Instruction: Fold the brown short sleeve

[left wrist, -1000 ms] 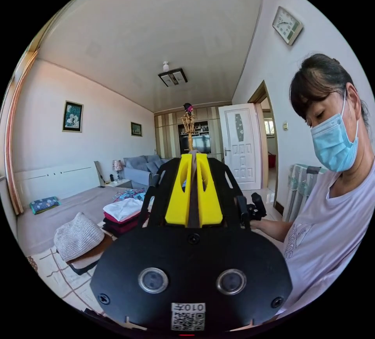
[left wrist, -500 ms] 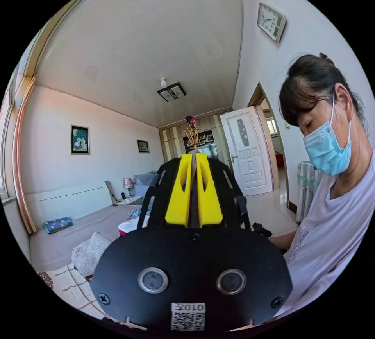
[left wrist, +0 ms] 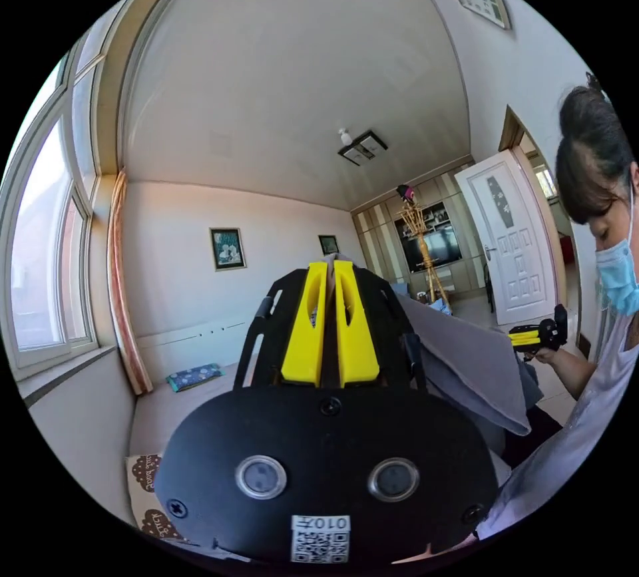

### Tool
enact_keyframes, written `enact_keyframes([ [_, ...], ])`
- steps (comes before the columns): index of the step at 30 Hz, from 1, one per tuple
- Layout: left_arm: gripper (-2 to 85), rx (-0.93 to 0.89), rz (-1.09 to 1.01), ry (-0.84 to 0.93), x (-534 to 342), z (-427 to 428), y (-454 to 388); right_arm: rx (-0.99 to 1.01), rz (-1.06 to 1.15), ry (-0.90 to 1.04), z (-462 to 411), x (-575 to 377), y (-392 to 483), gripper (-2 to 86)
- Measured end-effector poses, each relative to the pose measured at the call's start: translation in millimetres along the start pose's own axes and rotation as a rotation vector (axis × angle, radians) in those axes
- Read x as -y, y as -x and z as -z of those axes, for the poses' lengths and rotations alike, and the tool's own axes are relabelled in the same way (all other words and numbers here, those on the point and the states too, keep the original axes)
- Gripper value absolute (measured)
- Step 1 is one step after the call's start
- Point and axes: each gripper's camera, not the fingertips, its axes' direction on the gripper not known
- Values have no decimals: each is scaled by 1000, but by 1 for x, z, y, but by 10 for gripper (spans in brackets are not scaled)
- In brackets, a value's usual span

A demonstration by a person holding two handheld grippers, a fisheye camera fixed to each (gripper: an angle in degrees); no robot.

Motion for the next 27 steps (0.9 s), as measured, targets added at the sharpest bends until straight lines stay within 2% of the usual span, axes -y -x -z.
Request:
enact_keyframes([
  [3,0,47,-33,185,-24,-92,13,15,-3,106,-58,9,-5,21],
  [6,3,60,-108,381,-75,-204,19,62,-97,258,-133,11,-23,24],
  [9,11,68,-117,588,-136,-311,16,29,-237,488,-235,6,-44,31],
  [12,36,10,39,742,-186,-376,18,16,-177,695,-313,6,-46,51],
  [14,53,2,92,746,-208,-381,11,10,-125,710,-323,15,-45,69],
  [17,78,-20,50,771,-236,-360,-14,40,-151,662,-300,8,-48,80],
  [21,105,-218,19,796,-274,-282,-66,87,-158,707,-274,-32,-48,92],
  [25,128,-350,150,915,-322,-191,-112,189,-224,719,-237,-74,-42,108],
  [27,132,-361,198,961,-340,-156,-133,222,-242,713,-224,-86,-34,111],
])
